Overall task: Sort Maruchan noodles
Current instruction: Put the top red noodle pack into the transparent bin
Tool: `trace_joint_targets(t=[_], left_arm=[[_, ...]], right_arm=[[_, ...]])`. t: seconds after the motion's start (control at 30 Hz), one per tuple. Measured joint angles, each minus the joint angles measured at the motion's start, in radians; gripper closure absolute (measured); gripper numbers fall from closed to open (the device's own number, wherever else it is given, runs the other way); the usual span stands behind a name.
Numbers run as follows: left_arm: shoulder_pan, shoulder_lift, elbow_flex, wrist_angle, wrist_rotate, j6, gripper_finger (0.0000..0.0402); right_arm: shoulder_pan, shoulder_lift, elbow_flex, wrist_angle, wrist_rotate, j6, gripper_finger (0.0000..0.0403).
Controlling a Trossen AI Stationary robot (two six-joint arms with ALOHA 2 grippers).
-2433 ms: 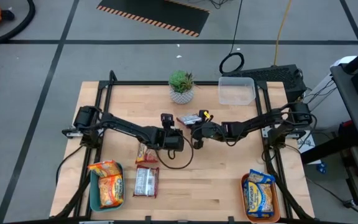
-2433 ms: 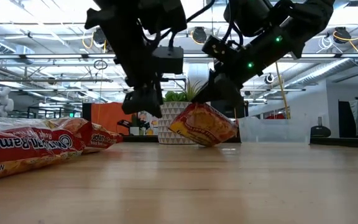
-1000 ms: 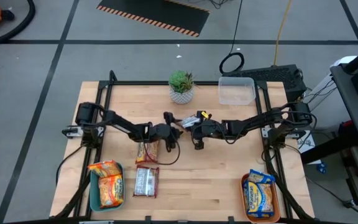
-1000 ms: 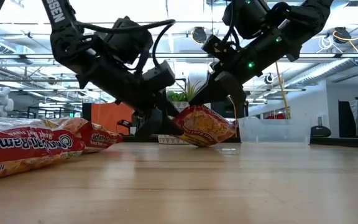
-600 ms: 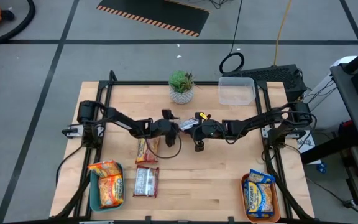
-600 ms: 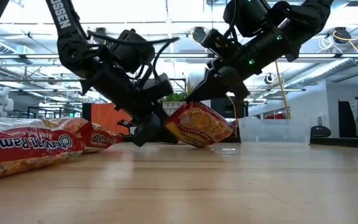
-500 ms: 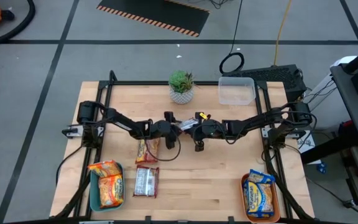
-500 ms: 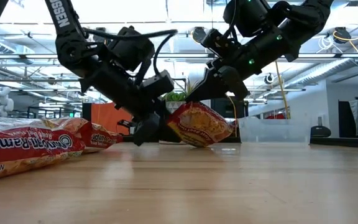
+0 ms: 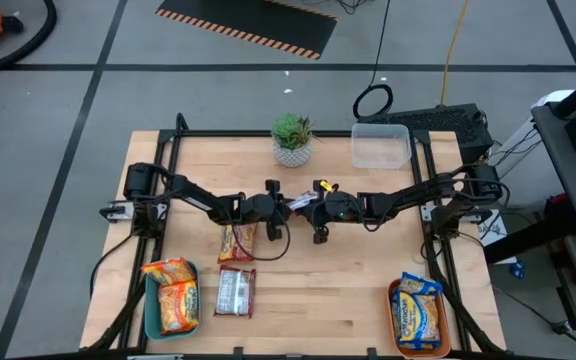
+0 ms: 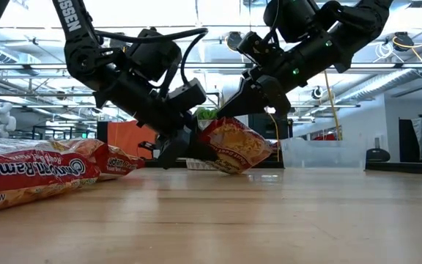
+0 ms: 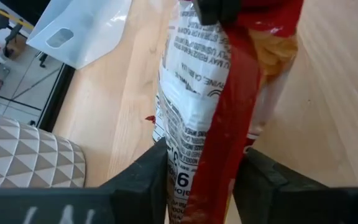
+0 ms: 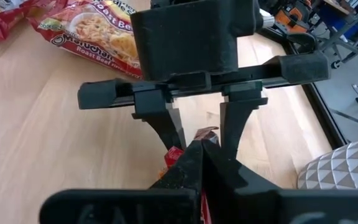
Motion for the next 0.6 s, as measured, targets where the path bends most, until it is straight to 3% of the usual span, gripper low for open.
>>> trace_joint_targets(t=[0.2,0.6], left_arm=[[0.000,0.000,0.000,-0.001,-0.003,0.002,0.0260],[-0.009,0.000,0.000,-0.001,-0.011,-0.031,0.0257]], right_arm=[[0.008,-0.001,0.000,0.013,0.070,-0.008,0.0386],[0.012,-0.187,0.001,-0.210,0.165,0.141,0.0257]])
